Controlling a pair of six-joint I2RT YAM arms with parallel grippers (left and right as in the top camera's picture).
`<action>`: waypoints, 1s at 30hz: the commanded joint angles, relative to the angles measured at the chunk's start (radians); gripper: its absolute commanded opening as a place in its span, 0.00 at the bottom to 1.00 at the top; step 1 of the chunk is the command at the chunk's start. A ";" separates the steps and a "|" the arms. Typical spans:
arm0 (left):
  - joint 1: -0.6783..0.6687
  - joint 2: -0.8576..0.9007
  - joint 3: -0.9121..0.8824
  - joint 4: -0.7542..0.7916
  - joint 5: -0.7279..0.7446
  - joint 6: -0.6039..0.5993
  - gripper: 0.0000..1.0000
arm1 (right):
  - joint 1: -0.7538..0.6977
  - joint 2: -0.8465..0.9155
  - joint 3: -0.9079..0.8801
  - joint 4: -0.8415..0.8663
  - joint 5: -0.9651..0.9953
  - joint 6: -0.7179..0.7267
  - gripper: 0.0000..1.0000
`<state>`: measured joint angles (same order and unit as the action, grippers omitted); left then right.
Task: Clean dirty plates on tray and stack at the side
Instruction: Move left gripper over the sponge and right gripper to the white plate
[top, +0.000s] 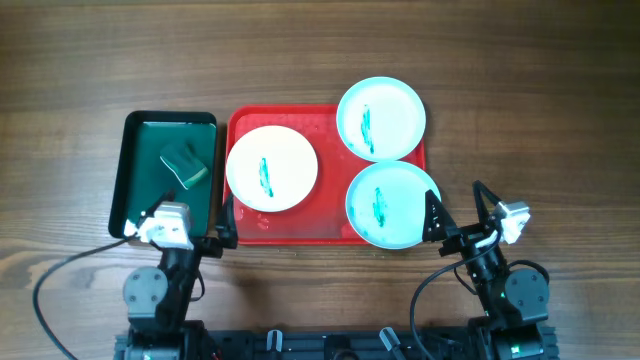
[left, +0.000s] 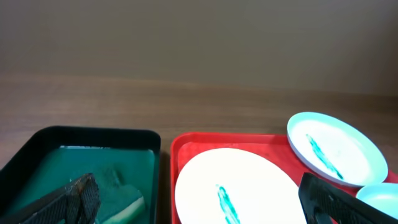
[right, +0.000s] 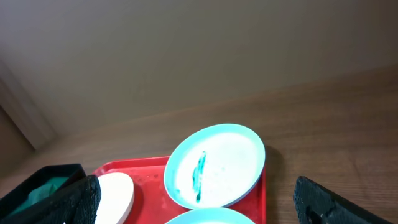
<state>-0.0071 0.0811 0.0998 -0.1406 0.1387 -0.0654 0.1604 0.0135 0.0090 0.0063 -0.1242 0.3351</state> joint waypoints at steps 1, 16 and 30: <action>0.004 0.103 0.128 -0.014 -0.040 -0.021 1.00 | -0.003 -0.002 0.061 0.008 -0.045 -0.021 1.00; 0.003 0.774 0.835 -0.460 0.010 -0.021 1.00 | -0.003 0.435 0.444 -0.033 -0.152 -0.023 1.00; 0.003 1.234 1.249 -0.925 0.179 -0.055 1.00 | -0.003 1.130 1.081 -0.573 -0.330 -0.162 1.00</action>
<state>-0.0071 1.2552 1.3209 -1.0618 0.1947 -0.1047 0.1604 1.0294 0.9657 -0.4770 -0.4042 0.2161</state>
